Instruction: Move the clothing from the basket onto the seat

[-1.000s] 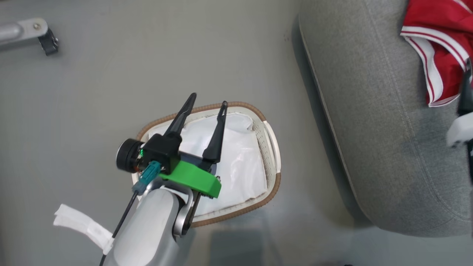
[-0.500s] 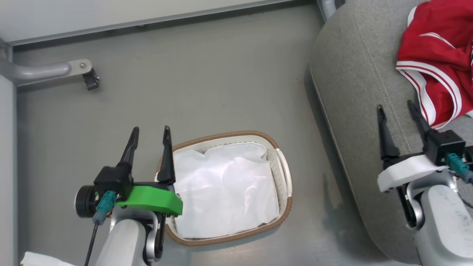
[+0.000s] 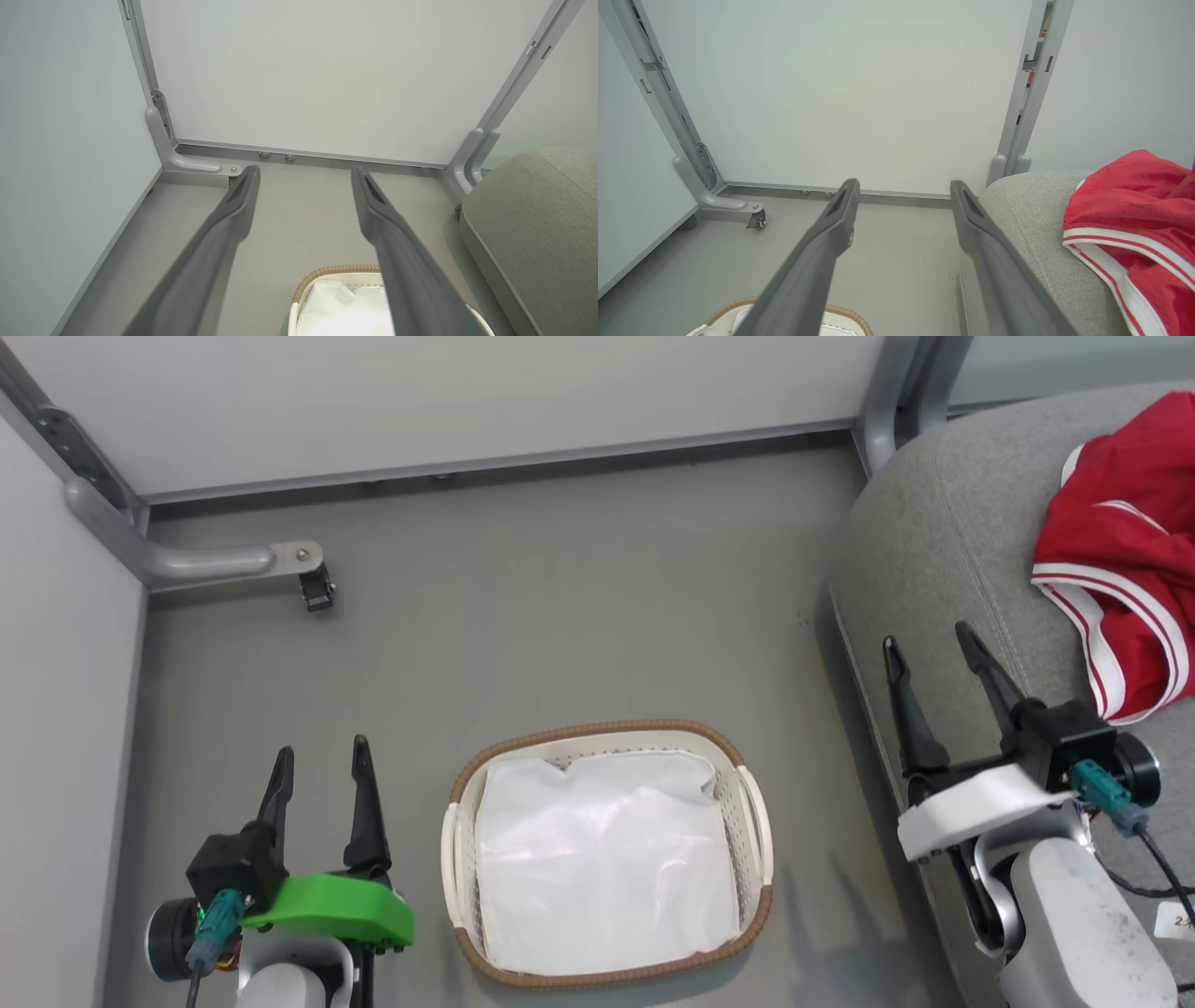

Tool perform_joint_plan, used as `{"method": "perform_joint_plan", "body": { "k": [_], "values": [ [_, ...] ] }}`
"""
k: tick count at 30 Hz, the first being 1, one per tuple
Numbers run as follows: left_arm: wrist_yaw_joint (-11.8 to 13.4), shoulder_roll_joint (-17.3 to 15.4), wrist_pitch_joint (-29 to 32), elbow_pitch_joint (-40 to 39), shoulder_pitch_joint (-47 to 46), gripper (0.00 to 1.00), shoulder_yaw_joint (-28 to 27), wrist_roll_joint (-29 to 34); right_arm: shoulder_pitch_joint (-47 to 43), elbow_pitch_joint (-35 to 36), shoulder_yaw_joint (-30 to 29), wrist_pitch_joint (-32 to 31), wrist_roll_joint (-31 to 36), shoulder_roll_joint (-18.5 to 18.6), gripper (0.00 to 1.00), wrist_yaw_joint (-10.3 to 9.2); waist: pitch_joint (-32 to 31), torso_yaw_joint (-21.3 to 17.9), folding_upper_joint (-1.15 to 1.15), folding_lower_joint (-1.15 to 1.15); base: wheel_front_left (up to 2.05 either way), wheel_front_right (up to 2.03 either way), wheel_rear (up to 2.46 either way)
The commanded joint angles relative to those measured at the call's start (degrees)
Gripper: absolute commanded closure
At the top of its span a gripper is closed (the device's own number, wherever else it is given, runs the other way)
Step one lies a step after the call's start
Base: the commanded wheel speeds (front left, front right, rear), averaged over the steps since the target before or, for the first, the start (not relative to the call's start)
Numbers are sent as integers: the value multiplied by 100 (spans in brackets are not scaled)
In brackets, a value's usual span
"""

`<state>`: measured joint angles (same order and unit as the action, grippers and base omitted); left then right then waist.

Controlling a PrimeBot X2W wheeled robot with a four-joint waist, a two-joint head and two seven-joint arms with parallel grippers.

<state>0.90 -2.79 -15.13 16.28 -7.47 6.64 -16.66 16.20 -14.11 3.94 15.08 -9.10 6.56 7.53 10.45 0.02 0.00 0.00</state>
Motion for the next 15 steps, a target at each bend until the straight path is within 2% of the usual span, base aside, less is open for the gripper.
{"method": "perform_joint_plan", "body": {
  "k": [1, 14, 15],
  "values": [
    [-36, -23, -2, 8, 117, 0, -58, 27, -148, 20, 17, 12, 17, 9, 0, -8, -212, 154, 0, 0, 0, 0, 0],
    [-241, -22, -2, 68, 552, 0, -222, 29, -579, -93, 121, 12, 64, -62, 0, -8, -653, 281, 0, 0, 0, 0, 0],
    [-233, -1, 1, 66, 479, 100, -212, 14, -513, -89, 118, 0, 50, -60, 100, 0, -629, 255, 0, 0, 0, 0, 0]
  ]
}}
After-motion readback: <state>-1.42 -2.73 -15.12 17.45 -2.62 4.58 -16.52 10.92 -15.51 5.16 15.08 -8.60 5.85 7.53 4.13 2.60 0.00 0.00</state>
